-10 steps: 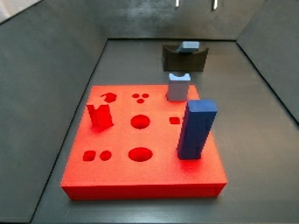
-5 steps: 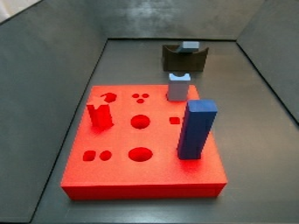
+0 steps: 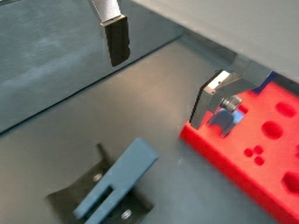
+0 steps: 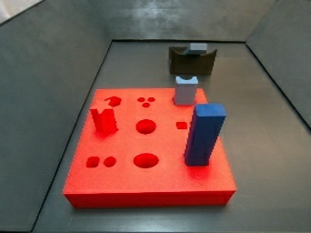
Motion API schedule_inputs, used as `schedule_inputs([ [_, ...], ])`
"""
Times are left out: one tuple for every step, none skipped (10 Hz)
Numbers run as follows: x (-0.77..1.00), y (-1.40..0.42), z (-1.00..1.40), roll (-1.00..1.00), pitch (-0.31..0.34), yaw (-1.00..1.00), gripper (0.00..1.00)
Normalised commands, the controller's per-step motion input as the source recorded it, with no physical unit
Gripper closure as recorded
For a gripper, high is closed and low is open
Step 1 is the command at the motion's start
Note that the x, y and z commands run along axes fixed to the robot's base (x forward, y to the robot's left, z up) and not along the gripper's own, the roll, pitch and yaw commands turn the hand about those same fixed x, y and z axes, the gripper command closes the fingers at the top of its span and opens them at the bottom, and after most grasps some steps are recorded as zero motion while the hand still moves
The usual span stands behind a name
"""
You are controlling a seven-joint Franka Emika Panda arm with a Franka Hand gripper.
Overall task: Pick up the double-square object. Move up. Place the double-square object on the fixture. Regrasp the double-square object. Move to above the board. Insert the double-square object.
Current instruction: Regrasp the double-square object.
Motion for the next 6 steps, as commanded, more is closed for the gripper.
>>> schedule_inputs([
  [0.00,-0.02,0.01,1.00,0.012,0.03,0.00],
  [0.00,-0.02,0.01,1.00,0.018,0.03,0.00],
  [0.01,-0.02,0.01,1.00,0.025,0.04,0.00],
  [0.02,-0.02,0.01,1.00,0.032,0.04,0.00],
  [0.04,-0.02,0.00,1.00,0.043,0.04,0.00],
  [0.05,-0.03,0.00,1.00,0.054,0.05,0.00],
])
